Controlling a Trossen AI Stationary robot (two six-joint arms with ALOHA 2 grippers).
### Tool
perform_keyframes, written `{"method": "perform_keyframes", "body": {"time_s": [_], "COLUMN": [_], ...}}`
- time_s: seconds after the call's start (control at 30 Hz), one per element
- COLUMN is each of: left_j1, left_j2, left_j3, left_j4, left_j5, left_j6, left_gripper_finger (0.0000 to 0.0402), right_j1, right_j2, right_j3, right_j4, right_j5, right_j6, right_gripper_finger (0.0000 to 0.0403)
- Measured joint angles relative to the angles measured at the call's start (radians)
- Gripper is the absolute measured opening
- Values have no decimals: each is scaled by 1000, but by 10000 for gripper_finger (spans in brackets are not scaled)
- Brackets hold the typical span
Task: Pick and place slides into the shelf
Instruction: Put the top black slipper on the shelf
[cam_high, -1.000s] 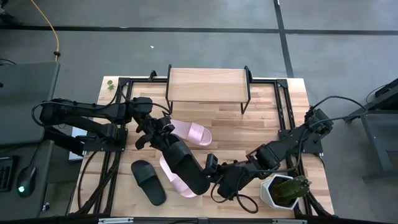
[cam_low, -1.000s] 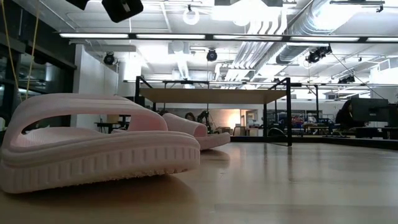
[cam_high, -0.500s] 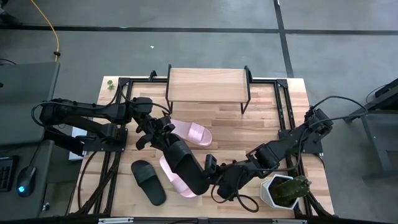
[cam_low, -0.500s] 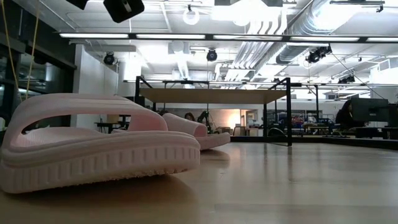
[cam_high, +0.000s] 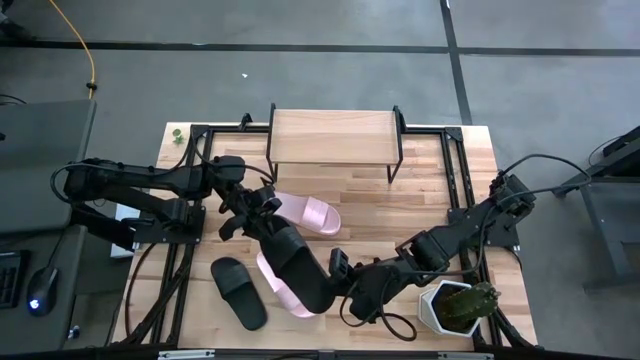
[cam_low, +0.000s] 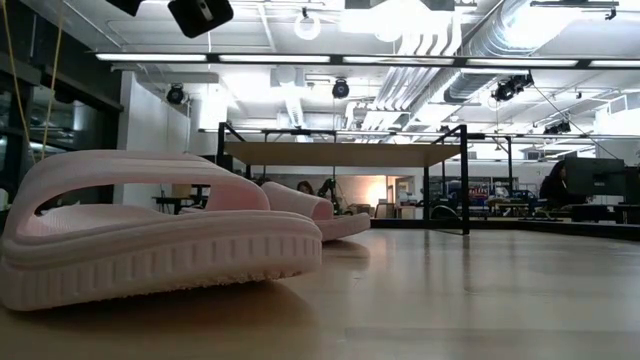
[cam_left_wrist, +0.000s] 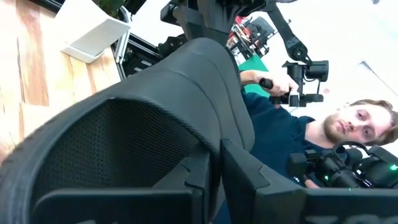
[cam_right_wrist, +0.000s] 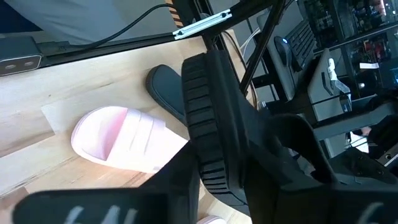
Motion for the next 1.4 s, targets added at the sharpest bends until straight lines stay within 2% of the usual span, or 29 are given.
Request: {"method": "perform_keyframes", "body": {"time_s": [0.17,0.5,0.77,1.13,1.3,1.4], "left_j1": [0,1,2,1,10,51], "left_j2": [0,0,0,0,-1,-1], "left_j3": [0,0,0,0,3,39], "left_j4": [0,-1,-27,-129,-153,-257], "left_j5": [-8,-23,-29,-144,-237,-288], "left_j6": [4,81,163,237,282,352], "left_gripper_finger": [48,80,137,237,255,257], "right_j1": [0,-4,-18,-20,-20,-20], "right_j2": [0,0,0,0,0,0], "right_j3": [0,0,0,0,0,-1], "right_j4": [2,2,2,-23,-29,-39], "right_j5": [0,21,22,84,101,141], "right_j6": [-3,1,27,38,61,64], "right_gripper_finger": [49,45,44,44,44,44]}}
